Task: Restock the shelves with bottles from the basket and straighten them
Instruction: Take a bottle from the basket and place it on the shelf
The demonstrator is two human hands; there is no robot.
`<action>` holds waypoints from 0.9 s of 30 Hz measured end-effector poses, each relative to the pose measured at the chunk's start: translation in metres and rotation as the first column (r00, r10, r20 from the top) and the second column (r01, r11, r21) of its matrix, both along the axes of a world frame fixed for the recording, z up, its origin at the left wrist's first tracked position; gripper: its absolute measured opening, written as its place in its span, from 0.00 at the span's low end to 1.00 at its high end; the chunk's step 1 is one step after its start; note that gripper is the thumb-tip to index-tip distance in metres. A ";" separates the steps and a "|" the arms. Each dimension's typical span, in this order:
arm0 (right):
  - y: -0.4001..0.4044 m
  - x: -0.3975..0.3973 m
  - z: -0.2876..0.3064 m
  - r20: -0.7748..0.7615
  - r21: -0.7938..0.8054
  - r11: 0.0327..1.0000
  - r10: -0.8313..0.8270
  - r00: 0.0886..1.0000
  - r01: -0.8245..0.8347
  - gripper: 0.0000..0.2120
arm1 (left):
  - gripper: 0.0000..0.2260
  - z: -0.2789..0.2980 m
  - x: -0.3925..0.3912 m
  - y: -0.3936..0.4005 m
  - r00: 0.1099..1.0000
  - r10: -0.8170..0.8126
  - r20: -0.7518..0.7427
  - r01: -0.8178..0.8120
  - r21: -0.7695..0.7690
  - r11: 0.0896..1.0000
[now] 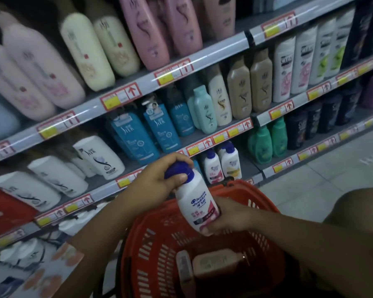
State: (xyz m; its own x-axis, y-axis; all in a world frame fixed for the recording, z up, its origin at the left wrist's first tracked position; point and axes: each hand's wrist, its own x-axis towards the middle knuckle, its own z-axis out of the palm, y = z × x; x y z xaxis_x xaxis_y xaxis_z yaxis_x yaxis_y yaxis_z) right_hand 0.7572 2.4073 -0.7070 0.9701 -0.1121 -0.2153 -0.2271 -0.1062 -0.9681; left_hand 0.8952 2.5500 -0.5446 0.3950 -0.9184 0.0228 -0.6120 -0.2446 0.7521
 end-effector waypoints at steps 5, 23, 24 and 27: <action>0.014 0.007 0.024 0.101 0.129 0.986 -0.117 0.988 0.104 0.31 | 0.13 0.032 0.002 0.003 0.985 0.155 -0.076 -0.168 -0.205 0.964; 0.029 0.025 0.100 0.348 0.290 0.955 -0.167 0.922 0.064 0.36 | 0.13 0.075 -0.003 0.010 0.906 0.192 -0.377 -0.354 -0.426 0.833; 0.030 0.026 0.098 0.344 0.280 0.957 -0.171 0.923 0.073 0.34 | 0.13 0.072 -0.003 0.012 0.906 0.202 -0.372 -0.358 -0.419 0.834; 0.032 0.027 0.090 0.317 0.279 0.954 -0.198 0.927 0.109 0.32 | 0.13 0.064 -0.003 0.014 0.901 0.219 -0.375 -0.370 -0.401 0.838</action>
